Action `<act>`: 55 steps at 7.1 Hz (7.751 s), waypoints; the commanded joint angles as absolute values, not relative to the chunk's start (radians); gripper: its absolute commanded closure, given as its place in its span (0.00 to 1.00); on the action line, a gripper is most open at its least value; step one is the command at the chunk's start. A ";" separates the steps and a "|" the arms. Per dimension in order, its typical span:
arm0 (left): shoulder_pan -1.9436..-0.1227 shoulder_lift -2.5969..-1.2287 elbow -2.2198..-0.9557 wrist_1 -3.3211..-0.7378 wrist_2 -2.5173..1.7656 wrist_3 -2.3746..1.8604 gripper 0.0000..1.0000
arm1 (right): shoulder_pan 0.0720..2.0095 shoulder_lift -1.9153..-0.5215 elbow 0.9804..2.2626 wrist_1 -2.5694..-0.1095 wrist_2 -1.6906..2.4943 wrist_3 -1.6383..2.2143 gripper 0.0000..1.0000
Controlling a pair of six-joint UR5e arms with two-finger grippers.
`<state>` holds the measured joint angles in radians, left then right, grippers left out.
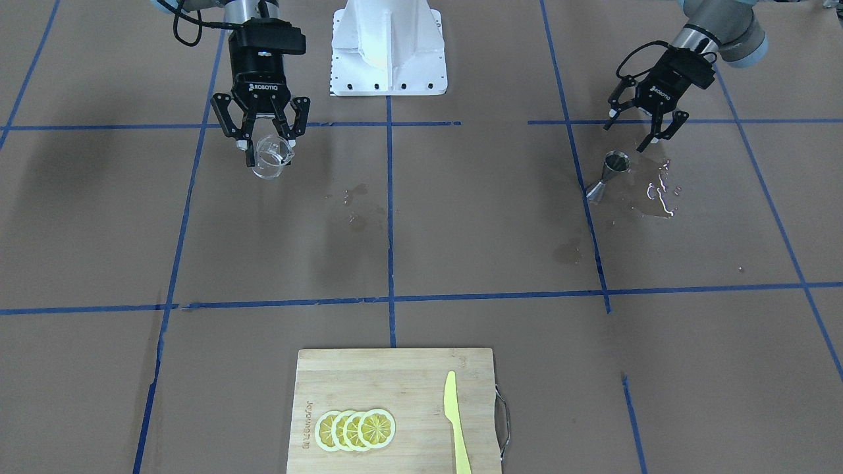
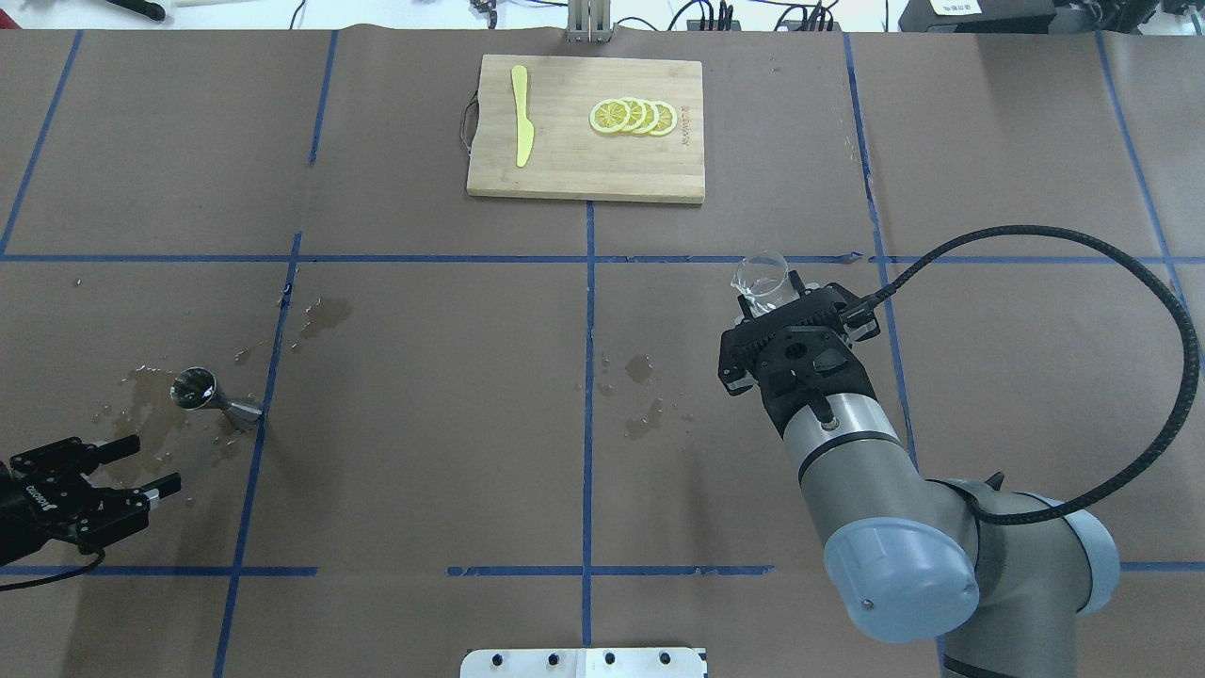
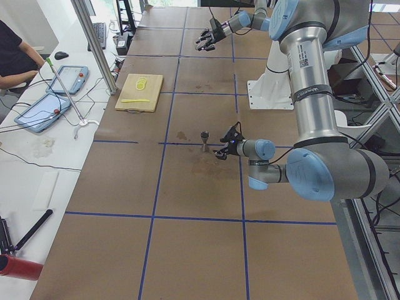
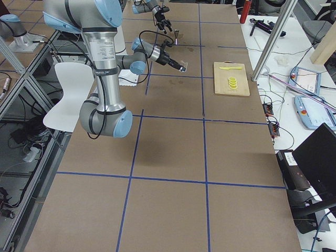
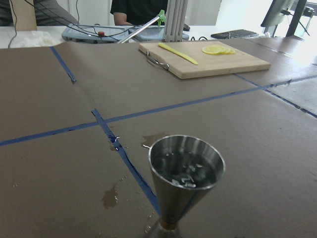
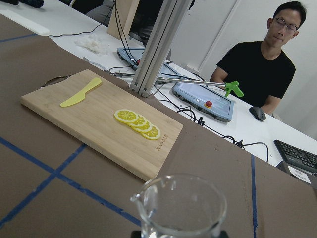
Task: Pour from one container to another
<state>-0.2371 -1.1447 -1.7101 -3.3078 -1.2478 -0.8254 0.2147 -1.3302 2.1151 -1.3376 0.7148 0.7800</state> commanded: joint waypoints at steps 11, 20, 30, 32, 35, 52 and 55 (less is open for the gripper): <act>-1.278 -1.411 -1.672 -2.452 -2.262 -0.546 0.00 | 0.206 -1.459 2.060 -1.152 0.650 0.956 1.00; -1.281 -1.371 -1.841 -2.200 -2.405 -0.468 0.00 | 0.190 -1.557 1.863 -0.825 0.597 1.103 1.00; -1.293 -1.368 -1.850 -2.203 -2.399 -0.477 0.00 | 0.163 -1.657 1.575 -0.417 0.566 1.132 0.96; -1.293 -1.368 -1.850 -2.203 -2.396 -0.477 0.00 | 0.153 -1.663 1.565 -0.417 0.566 1.132 0.87; -1.295 -1.368 -1.850 -2.203 -2.395 -0.477 0.00 | 0.150 -1.663 1.554 -0.414 0.569 1.134 0.69; -1.295 -1.356 -1.825 -2.210 -2.395 -0.472 0.00 | 0.882 -1.980 1.832 -0.443 1.854 0.802 0.00; -1.295 -1.335 -1.822 -2.215 -2.402 -0.468 0.00 | 1.192 -1.771 1.830 -0.925 2.107 0.454 0.00</act>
